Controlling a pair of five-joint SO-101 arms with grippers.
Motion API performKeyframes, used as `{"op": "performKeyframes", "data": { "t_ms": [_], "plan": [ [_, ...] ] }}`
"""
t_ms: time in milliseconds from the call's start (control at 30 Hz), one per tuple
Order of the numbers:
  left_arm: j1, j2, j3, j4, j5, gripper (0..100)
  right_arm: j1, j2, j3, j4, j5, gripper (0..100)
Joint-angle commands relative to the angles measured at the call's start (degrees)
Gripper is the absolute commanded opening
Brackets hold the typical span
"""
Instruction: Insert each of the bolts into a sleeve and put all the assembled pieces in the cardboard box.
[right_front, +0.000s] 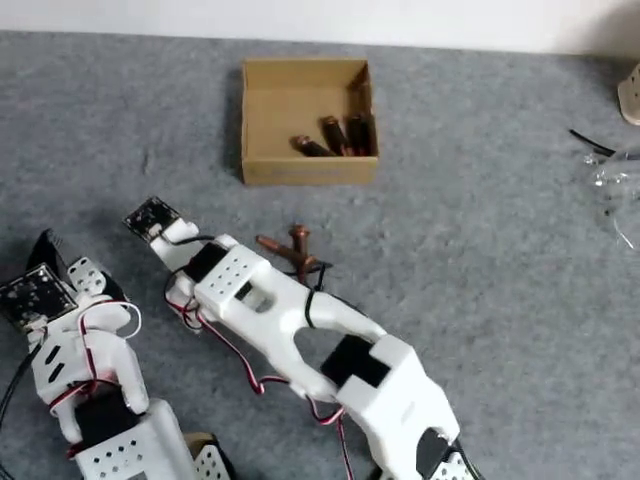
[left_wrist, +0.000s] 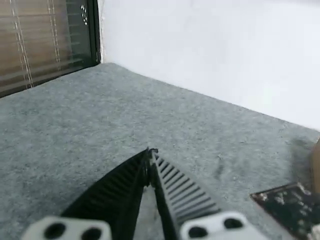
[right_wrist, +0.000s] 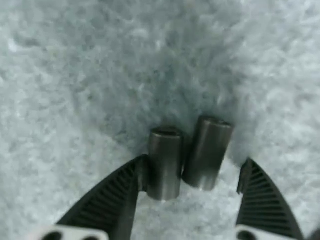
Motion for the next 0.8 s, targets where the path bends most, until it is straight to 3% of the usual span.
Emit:
{"op": "performKeyframes", "data": {
  "t_ms": [0,567,767],
  "plan": [
    [1.01,-0.57,-0.48,-1.32,0.18,1,3.3,0.04,-4.62,-1.27,-0.44,26.7],
    [1.01,-0.57,-0.31,-1.32,0.18,1,4.53,4.97,-5.32,-4.7,-0.26,26.0],
    [0.92,-0.57,-0.31,-1.32,0.18,1,4.53,5.23,-5.23,-4.53,-0.44,6.7]
  ]
}}
